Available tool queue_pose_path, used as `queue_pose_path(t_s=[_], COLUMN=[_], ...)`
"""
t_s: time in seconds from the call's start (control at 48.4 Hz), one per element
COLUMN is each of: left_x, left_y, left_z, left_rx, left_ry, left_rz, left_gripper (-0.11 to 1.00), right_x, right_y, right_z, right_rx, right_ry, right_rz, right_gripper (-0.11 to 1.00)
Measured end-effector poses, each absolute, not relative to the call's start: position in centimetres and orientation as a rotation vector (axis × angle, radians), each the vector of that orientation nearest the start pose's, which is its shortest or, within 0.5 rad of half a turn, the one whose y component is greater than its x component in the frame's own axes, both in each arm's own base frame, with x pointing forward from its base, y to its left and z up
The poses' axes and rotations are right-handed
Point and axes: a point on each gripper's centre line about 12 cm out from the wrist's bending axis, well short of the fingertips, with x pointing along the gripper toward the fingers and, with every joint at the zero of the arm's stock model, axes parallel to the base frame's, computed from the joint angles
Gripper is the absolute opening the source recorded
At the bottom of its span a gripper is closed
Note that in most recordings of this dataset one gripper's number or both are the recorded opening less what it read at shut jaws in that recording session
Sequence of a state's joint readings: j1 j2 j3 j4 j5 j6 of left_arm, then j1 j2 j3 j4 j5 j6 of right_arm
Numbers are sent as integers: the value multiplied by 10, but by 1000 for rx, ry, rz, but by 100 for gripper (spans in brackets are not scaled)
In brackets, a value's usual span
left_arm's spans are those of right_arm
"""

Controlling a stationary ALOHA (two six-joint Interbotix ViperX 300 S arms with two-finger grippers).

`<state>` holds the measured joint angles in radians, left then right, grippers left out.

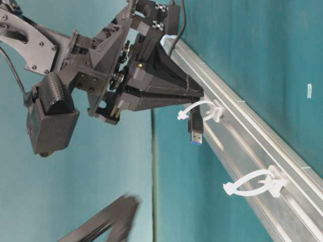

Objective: Pass the USB cable through three rings with both arms.
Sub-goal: 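Grasp the plug beyond the second ring with the left gripper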

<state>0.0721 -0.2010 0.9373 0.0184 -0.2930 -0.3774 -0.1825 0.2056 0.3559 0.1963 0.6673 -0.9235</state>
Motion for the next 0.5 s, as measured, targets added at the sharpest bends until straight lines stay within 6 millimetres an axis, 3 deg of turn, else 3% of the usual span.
queue_pose_path(t_s=[0.248, 0.496], left_x=[347, 367], left_y=[36, 29], left_z=[159, 146], left_rx=[-378, -378], left_ry=[435, 457], left_rz=[178, 158], left_gripper=[90, 90], right_x=[412, 412], right_y=[-59, -59], right_z=[140, 140], right_rx=[-460, -453], right_ry=[1127, 1123], right_rz=[395, 393], right_gripper=[8, 8])
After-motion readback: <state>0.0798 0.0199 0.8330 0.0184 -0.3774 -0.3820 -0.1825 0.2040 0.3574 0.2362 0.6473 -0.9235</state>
